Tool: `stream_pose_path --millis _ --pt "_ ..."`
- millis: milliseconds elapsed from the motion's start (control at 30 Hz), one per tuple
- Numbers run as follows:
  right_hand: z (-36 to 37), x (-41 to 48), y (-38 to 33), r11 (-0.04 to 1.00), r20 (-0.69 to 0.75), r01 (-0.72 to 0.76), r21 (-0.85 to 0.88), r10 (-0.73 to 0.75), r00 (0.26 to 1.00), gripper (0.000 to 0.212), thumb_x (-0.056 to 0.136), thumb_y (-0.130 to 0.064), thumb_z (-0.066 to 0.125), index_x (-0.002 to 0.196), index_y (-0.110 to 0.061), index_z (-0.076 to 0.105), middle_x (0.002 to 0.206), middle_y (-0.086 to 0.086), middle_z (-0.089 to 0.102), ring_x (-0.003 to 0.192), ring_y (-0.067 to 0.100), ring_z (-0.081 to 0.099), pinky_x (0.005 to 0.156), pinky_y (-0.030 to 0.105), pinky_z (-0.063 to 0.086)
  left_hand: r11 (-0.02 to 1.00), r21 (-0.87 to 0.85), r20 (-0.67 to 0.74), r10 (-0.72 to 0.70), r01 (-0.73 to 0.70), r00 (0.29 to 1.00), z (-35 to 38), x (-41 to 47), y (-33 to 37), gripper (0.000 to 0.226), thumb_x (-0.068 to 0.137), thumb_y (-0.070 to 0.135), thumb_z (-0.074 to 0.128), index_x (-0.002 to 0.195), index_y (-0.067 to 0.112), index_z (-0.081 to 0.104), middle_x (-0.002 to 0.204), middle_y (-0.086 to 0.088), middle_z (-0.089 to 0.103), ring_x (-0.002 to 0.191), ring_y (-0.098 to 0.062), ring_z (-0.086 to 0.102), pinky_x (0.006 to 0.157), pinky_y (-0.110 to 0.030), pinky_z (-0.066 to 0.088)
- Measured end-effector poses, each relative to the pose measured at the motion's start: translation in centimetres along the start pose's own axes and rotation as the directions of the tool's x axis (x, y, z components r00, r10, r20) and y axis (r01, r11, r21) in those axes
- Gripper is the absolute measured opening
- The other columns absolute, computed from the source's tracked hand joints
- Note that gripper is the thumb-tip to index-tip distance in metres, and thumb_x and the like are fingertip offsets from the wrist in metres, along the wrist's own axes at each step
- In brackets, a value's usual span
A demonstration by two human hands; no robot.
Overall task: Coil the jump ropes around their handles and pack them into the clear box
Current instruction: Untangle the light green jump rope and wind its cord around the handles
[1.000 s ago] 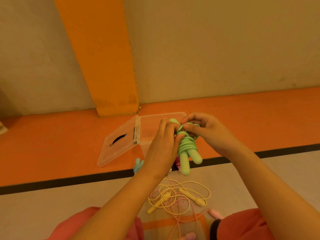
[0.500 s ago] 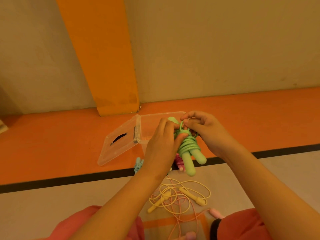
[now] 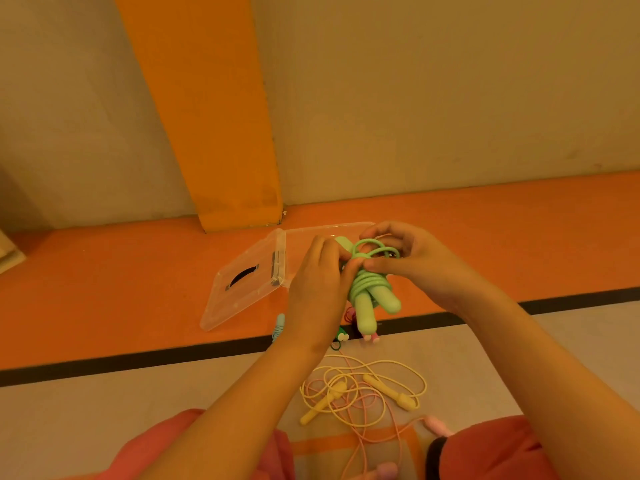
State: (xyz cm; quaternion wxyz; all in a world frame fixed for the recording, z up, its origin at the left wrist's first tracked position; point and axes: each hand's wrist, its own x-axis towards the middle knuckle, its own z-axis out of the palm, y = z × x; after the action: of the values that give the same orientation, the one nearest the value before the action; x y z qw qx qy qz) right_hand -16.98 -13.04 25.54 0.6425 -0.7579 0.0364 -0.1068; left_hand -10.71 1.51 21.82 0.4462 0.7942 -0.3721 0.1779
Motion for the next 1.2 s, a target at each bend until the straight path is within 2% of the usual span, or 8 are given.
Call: stream_pose_path --millis 167,300,400,533,700,900,1033,1200 --pt "-0.3 0.2 0.2 1.000 0.008 -0.020 0.020 0.020 1.000 0.035 0.071 -0.004 0.075 0.100 -0.018 0.061 0.095 0.003 0.068 0.085 0.009 0.063 0.075 0.026 0.050 0.990 -0.137 0.080 -0.036 0.047 0.996 0.0 0.0 -0.1 0.013 0.094 0.022 0.057 0.086 0.013 0.053 0.088 0.002 0.049 0.080 -0.008 0.044 0.069 -0.016 0.038" --pt "-0.8 -0.1 0.1 0.998 0.069 -0.036 0.047 0.033 0.997 0.038 0.069 -0.001 0.074 0.102 -0.015 0.059 0.087 0.001 0.069 0.080 0.009 0.063 0.066 0.022 0.050 0.957 -0.270 0.202 -0.051 0.106 0.978 -0.5 0.4 -0.5 0.009 0.091 0.015 0.062 0.085 0.012 0.056 0.088 -0.005 0.055 0.079 -0.008 0.050 0.070 -0.016 0.041" --pt "-1.1 -0.2 0.2 0.999 0.115 -0.035 -0.017 0.037 0.993 0.037 0.075 0.006 0.070 0.104 -0.012 0.058 0.089 0.006 0.067 0.078 0.010 0.062 0.063 0.020 0.048 0.942 -0.292 0.327 -0.064 0.165 0.943 -0.9 0.6 -0.6 0.007 0.092 0.013 0.060 0.087 0.014 0.056 0.089 -0.001 0.055 0.081 -0.011 0.052 0.072 -0.020 0.043" --pt "-1.1 -0.1 0.5 0.994 0.089 -0.017 -0.109 0.026 0.996 0.035 0.080 0.009 0.064 0.106 -0.011 0.054 0.092 0.011 0.066 0.076 0.007 0.061 0.065 0.017 0.047 0.963 -0.228 0.389 -0.046 0.145 0.920 -1.2 0.7 -0.8 0.010 0.093 0.009 0.057 0.091 0.019 0.054 0.092 0.009 0.052 0.085 -0.002 0.051 0.078 -0.013 0.042" --pt "-0.4 0.3 1.6 0.962 0.018 0.076 -0.263 -0.073 0.997 0.034 0.086 0.006 0.059 0.101 -0.023 0.048 0.105 0.019 0.058 0.078 -0.002 0.059 0.071 0.012 0.044 0.956 -0.217 0.360 -0.112 0.200 0.926 -0.1 0.1 -0.7 0.010 0.092 0.011 0.059 0.090 0.017 0.052 0.093 0.000 0.052 0.084 -0.007 0.052 0.070 -0.014 0.044" --pt "0.2 1.0 2.6 0.944 -0.040 0.107 -0.313 -0.126 0.991 0.030 0.089 0.002 0.055 0.098 -0.025 0.046 0.118 0.018 0.050 0.088 -0.001 0.058 0.073 0.007 0.042 0.932 -0.240 0.336 -0.182 0.270 0.924 0.5 0.6 -0.9 0.011 0.089 0.008 0.062 0.091 0.016 0.054 0.097 -0.006 0.054 0.092 -0.018 0.055 0.079 -0.029 0.051" --pt "0.4 1.5 2.9 0.960 -0.068 0.090 -0.265 -0.112 0.991 0.030 0.091 -0.001 0.055 0.095 -0.029 0.046 0.119 0.019 0.050 0.103 0.014 0.059 0.078 0.014 0.045 0.956 -0.200 0.269 -0.157 0.215 0.950 0.8 0.4 -0.8 0.005 0.091 0.010 0.058 0.093 0.011 0.053 0.097 -0.003 0.050 0.091 -0.016 0.051 0.081 -0.034 0.049" --pt "0.9 1.9 2.4 0.975 -0.078 0.070 -0.211 -0.088 0.993 0.027 0.091 -0.003 0.055 0.095 -0.028 0.046 0.113 0.020 0.056 0.096 0.019 0.060 0.083 0.029 0.046 0.977 -0.139 0.241 -0.123 0.159 0.963 0.8 0.6 -0.7 0.008 0.093 0.012 0.054 0.093 0.013 0.046 0.094 0.003 0.042 0.087 -0.015 0.046 0.082 -0.034 0.046"
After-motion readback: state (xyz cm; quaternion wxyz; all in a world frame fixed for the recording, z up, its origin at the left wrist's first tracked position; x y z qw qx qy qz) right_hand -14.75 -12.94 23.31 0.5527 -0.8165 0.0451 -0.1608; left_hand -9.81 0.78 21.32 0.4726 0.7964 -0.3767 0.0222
